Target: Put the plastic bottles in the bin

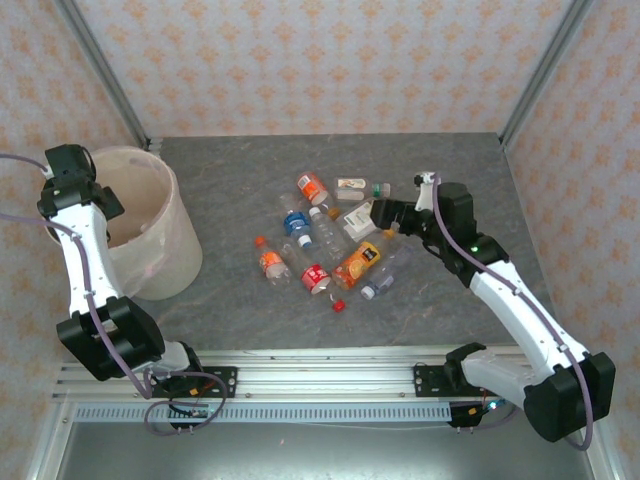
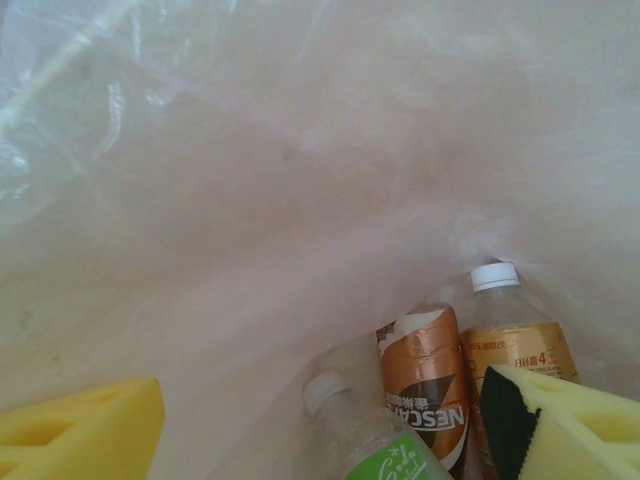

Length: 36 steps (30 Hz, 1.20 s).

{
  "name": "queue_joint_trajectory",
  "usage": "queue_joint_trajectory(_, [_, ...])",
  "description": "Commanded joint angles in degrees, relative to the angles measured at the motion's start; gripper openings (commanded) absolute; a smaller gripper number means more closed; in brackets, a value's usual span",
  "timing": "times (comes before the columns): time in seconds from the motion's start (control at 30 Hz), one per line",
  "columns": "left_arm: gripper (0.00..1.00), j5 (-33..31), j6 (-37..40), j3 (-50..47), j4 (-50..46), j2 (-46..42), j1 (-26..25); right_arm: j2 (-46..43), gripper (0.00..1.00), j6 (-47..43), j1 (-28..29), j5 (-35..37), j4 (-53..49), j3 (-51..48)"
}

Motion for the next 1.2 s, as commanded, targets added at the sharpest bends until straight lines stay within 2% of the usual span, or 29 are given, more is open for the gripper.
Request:
queue_joint_trajectory(0.0, [0.87,-1.6,-1.4,2.9,-3.2,-2.7,-0.8,-1.2,0.99,1.5,0.3,4.3,-0.7,-0.1])
queue_joint_trajectory(0.17, [1.0,-2.6,-4.5,5.1,-5.0,-5.0,-2.3,-1.9,0.99,3.5,0.2,9.2,-0.8,-0.9])
queue_joint_trajectory(0.43, [1.0,-2.3,-10.2,8.3,-7.0,-11.2,-7.2,-1.6,0.99,7.6,0.2,15.6,-2.2,-1.1])
queue_joint_trajectory(0.5, [1.0,0.2,-11.1,8.1,-5.4,-14.0,-8.4,-1.3,0.99,8.6,0.1,17.5,-3.0,-0.9])
queue_joint_trajectory(0.63, [1.0,9.7,-13.9,6.6,-0.8,-18.9,-10.4,-0.9,0.99,10.1,-0.4,21.1,-4.8,-0.9])
queue_joint_trajectory(0.8, [1.0,19.1,-18.8,5.7,2.3,-20.7,-14.9,0.8,0.99,11.5,-3.9,18.6,-7.9,-0.8])
queue_joint_trajectory(1.0, [1.0,22.5,-24.2,2.9,8.5,-20.4,-24.6,4.7,0.99,12.3,-10.4,11.0,-12.9,-1.3])
queue_joint_trajectory(1.17, [1.0,26.3,-28.5,0.9,12.9,-17.8,-30.7,7.2,0.99,19.0,-10.9,10.6,-17.6,-1.9])
